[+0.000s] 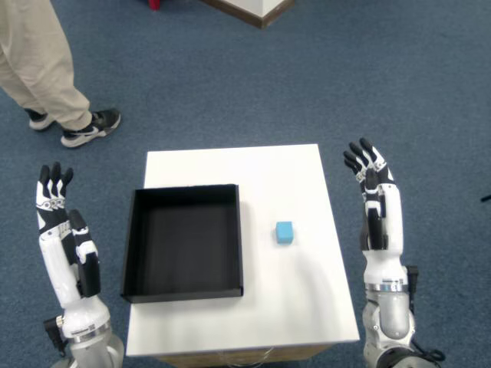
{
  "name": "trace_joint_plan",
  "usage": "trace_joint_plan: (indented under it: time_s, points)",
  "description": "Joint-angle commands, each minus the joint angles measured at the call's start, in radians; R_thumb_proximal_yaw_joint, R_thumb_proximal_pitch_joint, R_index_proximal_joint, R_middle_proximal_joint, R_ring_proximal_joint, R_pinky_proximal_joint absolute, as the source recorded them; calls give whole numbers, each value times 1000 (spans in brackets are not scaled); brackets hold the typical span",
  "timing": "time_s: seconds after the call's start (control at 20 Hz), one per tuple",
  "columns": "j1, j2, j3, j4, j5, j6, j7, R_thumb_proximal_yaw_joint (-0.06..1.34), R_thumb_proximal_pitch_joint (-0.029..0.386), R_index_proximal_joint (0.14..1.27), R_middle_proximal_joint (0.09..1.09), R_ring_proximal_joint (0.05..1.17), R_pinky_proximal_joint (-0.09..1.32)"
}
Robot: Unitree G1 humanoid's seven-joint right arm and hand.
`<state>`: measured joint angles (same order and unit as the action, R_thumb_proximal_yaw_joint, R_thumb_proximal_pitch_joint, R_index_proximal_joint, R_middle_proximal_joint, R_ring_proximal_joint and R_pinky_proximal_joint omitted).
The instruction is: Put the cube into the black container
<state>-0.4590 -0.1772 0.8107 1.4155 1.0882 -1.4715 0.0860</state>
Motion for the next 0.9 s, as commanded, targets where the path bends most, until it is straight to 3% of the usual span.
trace_joint_plan:
  time_s: [0.05,0.25,0.4,0.55,0.7,0.9]
  points:
    - [-58,-11,10,50,-8,-94,2,-42,150,218,251,321,259]
    - [-93,-12,76,226,-56,-83,-42,-33,158,265,278,332,252]
    - [-112,-13,171,349,-118,-57,-115,-16,205,280,292,335,263]
    - [-126,-14,283,390,-173,3,-247,61,251,274,296,328,250]
    - [-136,-16,402,403,-230,47,-396,247,189,283,302,328,241]
    - [-151,-7,565,438,-312,111,-584,272,143,299,302,323,246]
